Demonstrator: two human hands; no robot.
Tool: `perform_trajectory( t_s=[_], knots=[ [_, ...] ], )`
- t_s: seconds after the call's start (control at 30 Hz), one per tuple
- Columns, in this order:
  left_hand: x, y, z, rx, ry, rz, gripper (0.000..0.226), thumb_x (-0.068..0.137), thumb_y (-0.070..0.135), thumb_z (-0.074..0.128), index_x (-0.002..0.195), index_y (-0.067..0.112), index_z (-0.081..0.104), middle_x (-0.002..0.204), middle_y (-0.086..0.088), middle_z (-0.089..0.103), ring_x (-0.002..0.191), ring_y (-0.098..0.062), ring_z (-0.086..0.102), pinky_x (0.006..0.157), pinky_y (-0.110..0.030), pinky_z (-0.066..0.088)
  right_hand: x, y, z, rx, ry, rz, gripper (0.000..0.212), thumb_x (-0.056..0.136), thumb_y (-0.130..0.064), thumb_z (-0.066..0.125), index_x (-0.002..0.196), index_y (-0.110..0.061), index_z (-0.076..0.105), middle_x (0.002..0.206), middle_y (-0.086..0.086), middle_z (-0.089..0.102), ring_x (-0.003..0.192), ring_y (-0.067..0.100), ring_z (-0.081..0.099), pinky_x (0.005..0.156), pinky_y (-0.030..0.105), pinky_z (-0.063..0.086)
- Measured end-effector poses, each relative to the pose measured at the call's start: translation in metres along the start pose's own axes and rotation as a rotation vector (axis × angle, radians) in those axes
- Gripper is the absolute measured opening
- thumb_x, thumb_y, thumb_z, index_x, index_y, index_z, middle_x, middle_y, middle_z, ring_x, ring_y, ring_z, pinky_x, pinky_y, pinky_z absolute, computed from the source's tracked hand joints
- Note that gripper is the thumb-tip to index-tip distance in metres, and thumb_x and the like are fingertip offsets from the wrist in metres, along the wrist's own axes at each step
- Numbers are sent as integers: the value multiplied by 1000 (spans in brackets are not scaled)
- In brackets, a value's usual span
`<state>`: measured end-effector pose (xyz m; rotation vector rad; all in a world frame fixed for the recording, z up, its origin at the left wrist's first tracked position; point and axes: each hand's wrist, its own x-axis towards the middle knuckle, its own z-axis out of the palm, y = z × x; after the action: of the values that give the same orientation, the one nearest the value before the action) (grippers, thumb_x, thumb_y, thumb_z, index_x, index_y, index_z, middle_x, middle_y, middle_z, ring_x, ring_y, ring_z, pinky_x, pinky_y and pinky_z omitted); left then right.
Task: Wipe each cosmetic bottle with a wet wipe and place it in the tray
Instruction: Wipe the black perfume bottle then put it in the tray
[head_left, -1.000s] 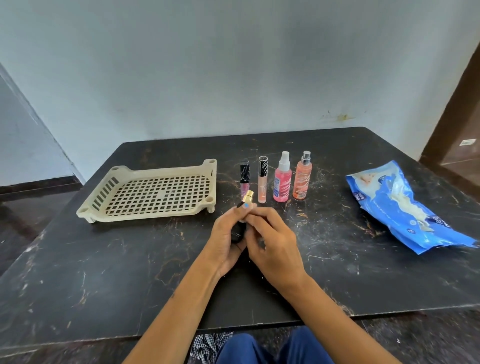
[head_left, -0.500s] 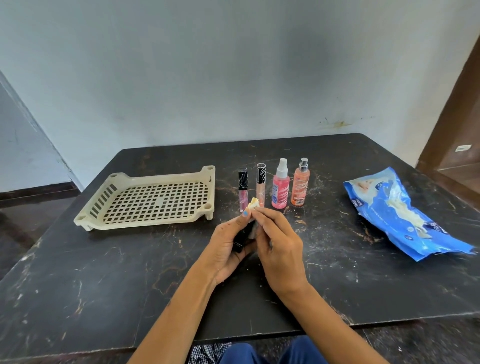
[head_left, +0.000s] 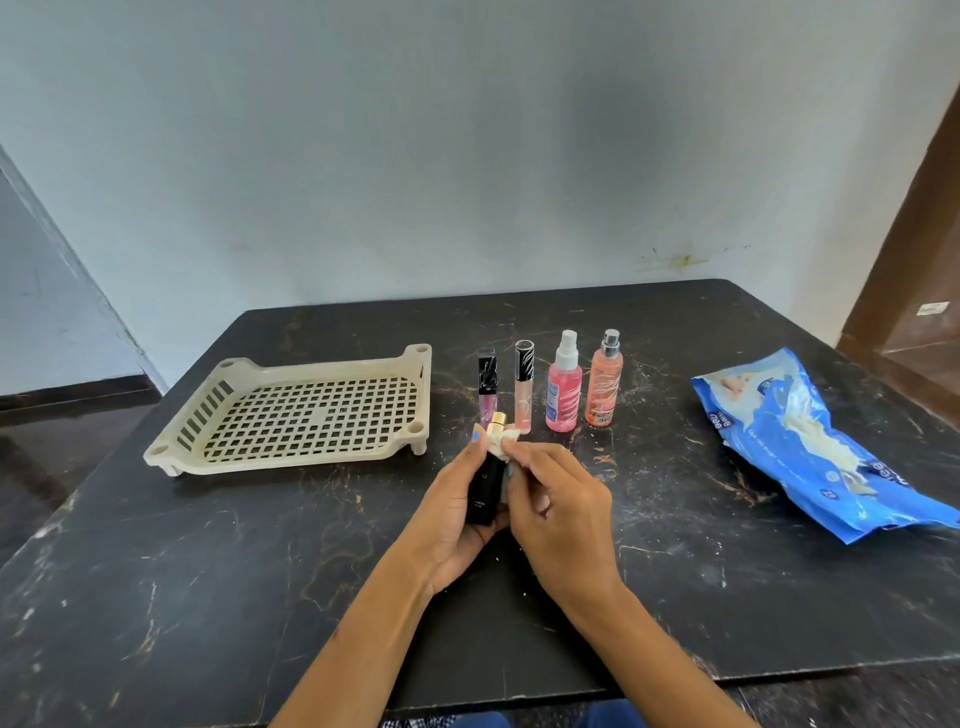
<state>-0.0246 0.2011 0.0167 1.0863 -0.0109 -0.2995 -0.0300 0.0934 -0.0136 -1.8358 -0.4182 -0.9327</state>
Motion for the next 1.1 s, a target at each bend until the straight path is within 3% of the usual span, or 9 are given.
perform_trajectory(
  t_s=[0.13,0.2,0.27,0.37,0.43,0.63,0.8,0.93,1.1],
  knots=[
    [3,3,-4,-99,66,-78,48,87,47,43,106,12,69,118,-16,66,113,-26,60,100,-40,43,-6,-1,0,-5,-77,-149,17,81,-9,60,90,-4,73,87,2,68,77,9,64,70,16,54],
    [4,3,-7,-114,47,-111,54,85,49,43,105,8,72,124,-15,62,119,-25,56,104,-38,39,-6,-2,2,-21,-73,-196,14,79,-5,62,87,-2,73,86,4,68,76,11,65,70,18,54],
    [3,3,-7,-87,4,-90,50,86,45,45,104,6,72,115,-12,67,108,-20,63,94,-32,47,-5,-1,3,-12,-34,-176,16,82,-6,60,91,-1,74,90,4,69,81,9,64,74,16,54],
    [3,2,-6,-68,-40,-61,34,82,33,51,95,8,70,85,-8,70,72,-15,68,67,-26,55,-2,1,-1,27,33,-52,18,86,-7,60,98,-4,73,96,-3,65,87,0,60,75,12,51],
    [2,2,-7,-49,-68,-66,32,87,30,48,99,7,65,79,-8,67,67,-14,65,65,-29,55,0,3,-4,43,76,29,19,86,-3,62,102,-5,72,98,-6,63,89,-1,60,75,13,52],
    [4,-2,-7,-49,-35,-75,35,94,29,42,91,11,71,85,-8,70,77,-17,67,72,-29,54,2,1,-3,20,71,36,20,85,-2,61,100,-4,74,95,2,69,86,4,63,76,12,51],
    [9,-2,-9,-154,79,-77,42,99,38,29,108,12,60,111,-16,67,102,-25,64,89,-36,48,-4,-5,2,25,-85,-198,16,78,-3,60,86,-3,74,84,6,68,76,17,66,69,27,57],
    [15,-3,-13,-299,94,-41,46,100,37,25,102,4,57,97,-17,71,92,-26,70,81,-36,56,-9,-7,0,35,-214,-317,12,72,0,62,78,-2,72,77,6,65,68,21,63,61,33,55],
    [9,-1,-13,-186,89,-114,46,98,38,32,116,6,60,118,-14,64,105,-23,62,89,-32,48,-3,1,6,-54,-65,-130,23,85,-8,54,92,0,74,89,8,68,82,23,68,70,35,57]
  ],
)
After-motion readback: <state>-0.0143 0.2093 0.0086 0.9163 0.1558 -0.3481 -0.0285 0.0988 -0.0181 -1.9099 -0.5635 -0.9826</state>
